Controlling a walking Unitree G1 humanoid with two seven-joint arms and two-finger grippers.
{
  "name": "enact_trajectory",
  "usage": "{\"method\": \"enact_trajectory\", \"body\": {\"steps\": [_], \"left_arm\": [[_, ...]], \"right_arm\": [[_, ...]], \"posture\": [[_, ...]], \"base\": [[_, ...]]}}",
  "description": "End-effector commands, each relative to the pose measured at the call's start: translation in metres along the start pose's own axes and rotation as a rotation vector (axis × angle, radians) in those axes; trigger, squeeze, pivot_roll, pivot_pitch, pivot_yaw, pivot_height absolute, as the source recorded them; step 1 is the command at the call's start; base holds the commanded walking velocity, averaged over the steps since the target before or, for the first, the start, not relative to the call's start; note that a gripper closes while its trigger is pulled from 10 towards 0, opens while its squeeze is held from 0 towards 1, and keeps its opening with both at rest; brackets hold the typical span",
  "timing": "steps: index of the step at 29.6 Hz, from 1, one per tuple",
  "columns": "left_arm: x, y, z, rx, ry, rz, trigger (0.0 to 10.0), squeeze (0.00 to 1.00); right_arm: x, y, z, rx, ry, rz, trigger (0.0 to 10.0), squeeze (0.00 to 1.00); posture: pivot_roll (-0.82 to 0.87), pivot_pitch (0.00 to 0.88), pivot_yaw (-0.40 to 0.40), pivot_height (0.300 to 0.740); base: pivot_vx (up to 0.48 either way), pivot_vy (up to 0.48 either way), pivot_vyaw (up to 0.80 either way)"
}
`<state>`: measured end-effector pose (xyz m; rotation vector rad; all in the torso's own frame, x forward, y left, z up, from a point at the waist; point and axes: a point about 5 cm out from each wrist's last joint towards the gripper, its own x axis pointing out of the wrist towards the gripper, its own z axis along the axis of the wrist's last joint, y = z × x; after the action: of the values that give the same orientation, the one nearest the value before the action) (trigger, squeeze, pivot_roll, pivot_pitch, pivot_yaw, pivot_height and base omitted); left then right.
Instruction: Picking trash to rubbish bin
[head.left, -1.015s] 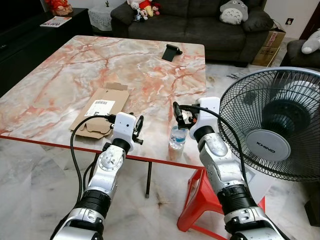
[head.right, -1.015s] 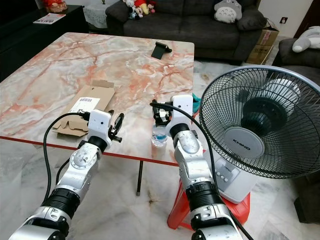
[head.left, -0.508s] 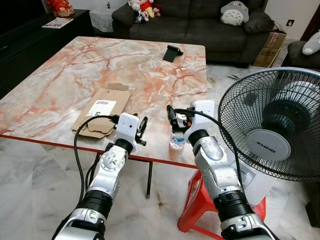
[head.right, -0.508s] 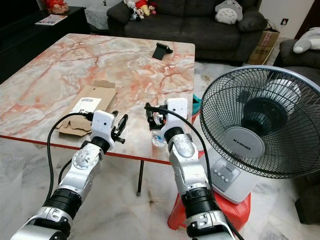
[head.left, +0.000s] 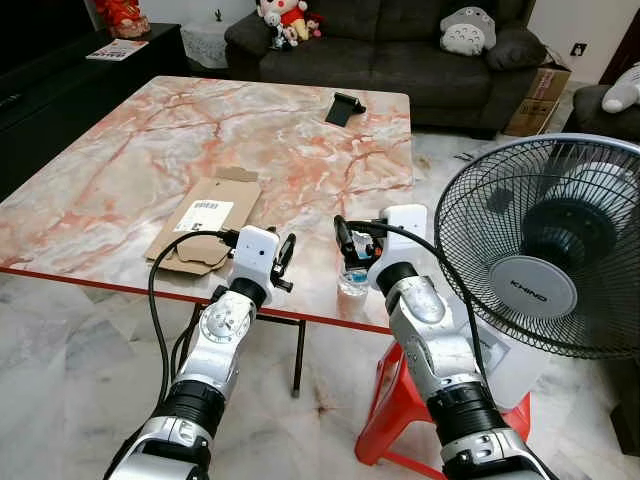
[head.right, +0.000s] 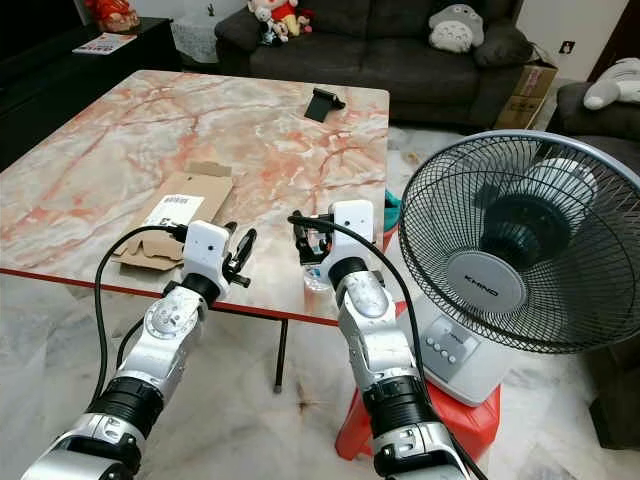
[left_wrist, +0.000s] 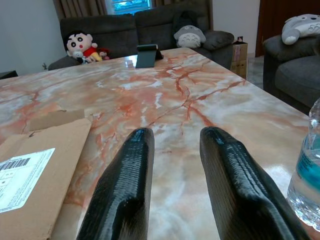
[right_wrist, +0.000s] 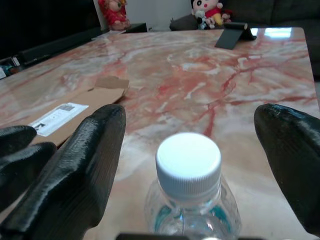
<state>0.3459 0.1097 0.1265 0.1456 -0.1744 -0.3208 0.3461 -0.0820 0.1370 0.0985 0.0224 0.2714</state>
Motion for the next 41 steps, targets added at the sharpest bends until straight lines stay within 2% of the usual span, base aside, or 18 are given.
{"method": "enact_trajectory", "body": {"steps": [1,2,3,5,6,7,8,9,10,41], "left_arm": [[0.001,0.0009,0.0031,-0.004,-0.008,0.003,10.0,0.0],[0.001,0.0009,0.0031,-0.004,-0.008,0.003,10.0,0.0],[0.001,0.0011,0.003,-0.003,-0.008,0.004,10.0,0.0],[0.0009,0.0012,0.0029,-0.003,-0.007,0.005,10.0,0.0],[0.001,0.0014,0.0031,-0.003,-0.007,0.005,10.0,0.0],[0.001,0.0014,0.0031,-0.003,-0.007,0.005,10.0,0.0],[0.0009,0.0017,0.0031,-0.003,-0.007,0.007,10.0,0.0],[0.0008,0.0019,0.0031,-0.002,-0.007,0.007,10.0,0.0],[0.0007,0.0021,0.003,-0.002,-0.006,0.009,10.0,0.0],[0.0012,0.0063,0.0041,0.007,-0.01,0.044,10.0,0.0]], "right_arm": [[0.0008,0.0009,-0.0005,-0.006,0.003,0.001,3.5,0.0],[0.0008,0.0009,-0.0005,-0.006,0.003,0.001,3.5,0.0],[0.0009,0.0011,-0.0008,-0.005,0.004,0.001,2.5,0.0],[0.0009,0.0012,-0.0009,-0.005,0.004,0.001,2.5,0.0],[0.001,0.0013,-0.0008,-0.005,0.004,0.002,2.0,0.0],[0.001,0.0013,-0.0008,-0.005,0.004,0.002,2.0,0.0],[0.0012,0.0014,-0.0008,-0.004,0.003,0.001,1.4,0.0],[0.0013,0.0014,-0.0008,-0.003,0.003,0.0,1.4,0.0],[0.0015,0.0015,-0.0007,-0.004,0.003,0.001,0.0,0.0],[0.0035,0.005,0.0029,0.004,-0.02,0.021,0.0,0.0]], "posture": [[-0.04,0.011,-0.003,0.74],[-0.04,0.011,-0.003,0.74],[-0.04,0.011,-0.003,0.74],[-0.04,0.011,-0.003,0.74],[-0.04,0.017,-0.006,0.74],[-0.04,0.017,-0.006,0.74],[-0.04,0.019,-0.007,0.74],[-0.04,0.019,-0.007,0.74],[-0.04,0.02,-0.007,0.74],[-0.03,0.037,-0.006,0.74]], "base": [[0.0,0.0,0.0],[0.0,0.0,0.0],[0.0,0.0,0.0],[0.0,0.0,0.0],[0.0,0.0,0.0],[0.0,0.0,0.0],[0.0,0.0,0.0],[0.0,0.0,0.0],[0.0,0.0,0.0],[0.0,0.0,0.0]]}}
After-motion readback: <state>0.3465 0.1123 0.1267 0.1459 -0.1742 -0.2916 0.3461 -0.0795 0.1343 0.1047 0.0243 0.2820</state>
